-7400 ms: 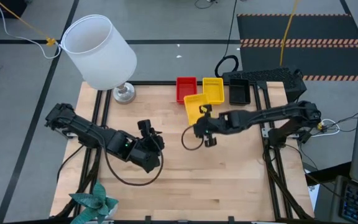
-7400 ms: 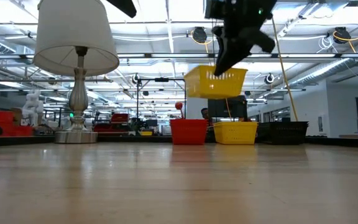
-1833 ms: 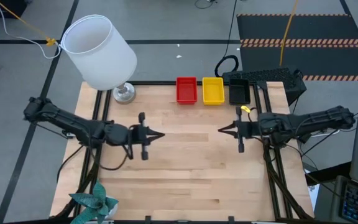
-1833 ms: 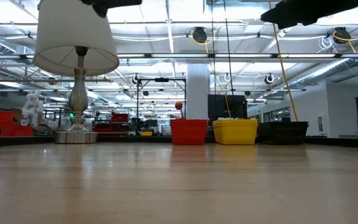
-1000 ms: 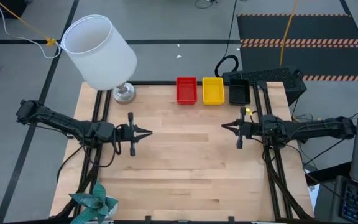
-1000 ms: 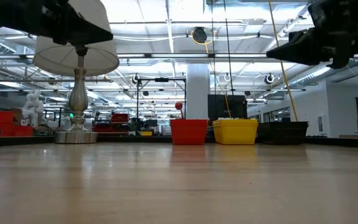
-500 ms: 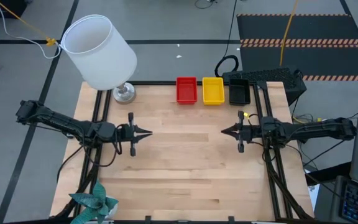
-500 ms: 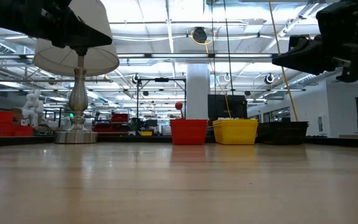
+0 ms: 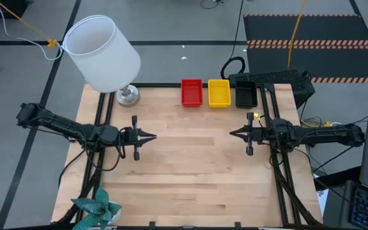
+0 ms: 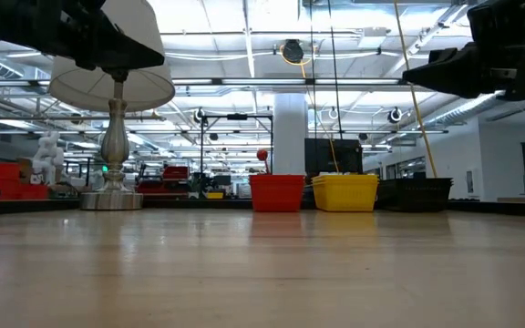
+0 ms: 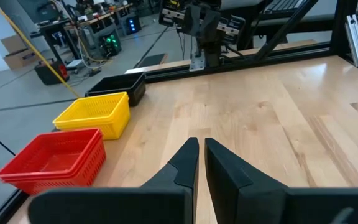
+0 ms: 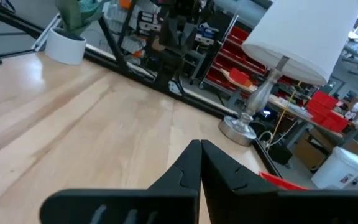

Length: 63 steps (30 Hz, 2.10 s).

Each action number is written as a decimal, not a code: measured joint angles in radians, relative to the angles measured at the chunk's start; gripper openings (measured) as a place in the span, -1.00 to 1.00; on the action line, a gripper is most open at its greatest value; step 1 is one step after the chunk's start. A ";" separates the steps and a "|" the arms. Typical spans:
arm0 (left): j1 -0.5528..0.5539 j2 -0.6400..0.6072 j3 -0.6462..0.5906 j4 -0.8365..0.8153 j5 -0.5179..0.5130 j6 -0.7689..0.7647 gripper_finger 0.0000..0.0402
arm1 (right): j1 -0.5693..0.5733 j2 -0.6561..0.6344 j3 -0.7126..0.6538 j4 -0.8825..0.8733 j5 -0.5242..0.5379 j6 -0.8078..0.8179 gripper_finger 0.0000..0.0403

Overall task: Stack baskets by color
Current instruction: Return to Home Position

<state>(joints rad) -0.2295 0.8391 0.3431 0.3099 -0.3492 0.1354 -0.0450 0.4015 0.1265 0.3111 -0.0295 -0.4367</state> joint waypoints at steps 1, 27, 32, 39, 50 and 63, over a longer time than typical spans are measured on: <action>0.000 0.000 0.000 0.000 0.000 0.000 -0.85 | -0.004 -0.005 0.000 -0.009 -0.002 0.007 -1.00; 0.000 0.000 0.000 0.000 0.000 -0.007 -0.85 | -0.063 -0.202 -0.096 -0.004 -0.022 0.055 -1.00; 0.000 0.000 0.000 0.000 0.000 -0.017 -0.85 | -0.026 -0.236 -0.096 -0.026 -0.021 0.094 -1.00; 0.000 0.000 0.000 0.000 0.000 -0.021 -0.85 | 0.038 -0.245 -0.097 -0.108 0.014 0.099 -1.00; 0.000 0.000 0.000 0.000 0.000 -0.022 -0.85 | 0.108 -0.246 -0.098 -0.130 0.053 0.084 -1.00; 0.000 0.000 0.000 -0.001 0.000 -0.021 -0.85 | 0.135 -0.302 -0.098 -0.157 0.056 0.065 -1.00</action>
<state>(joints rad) -0.2295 0.8394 0.3431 0.3092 -0.3493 0.1143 0.0898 0.0999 0.0281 0.1545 0.0261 -0.3714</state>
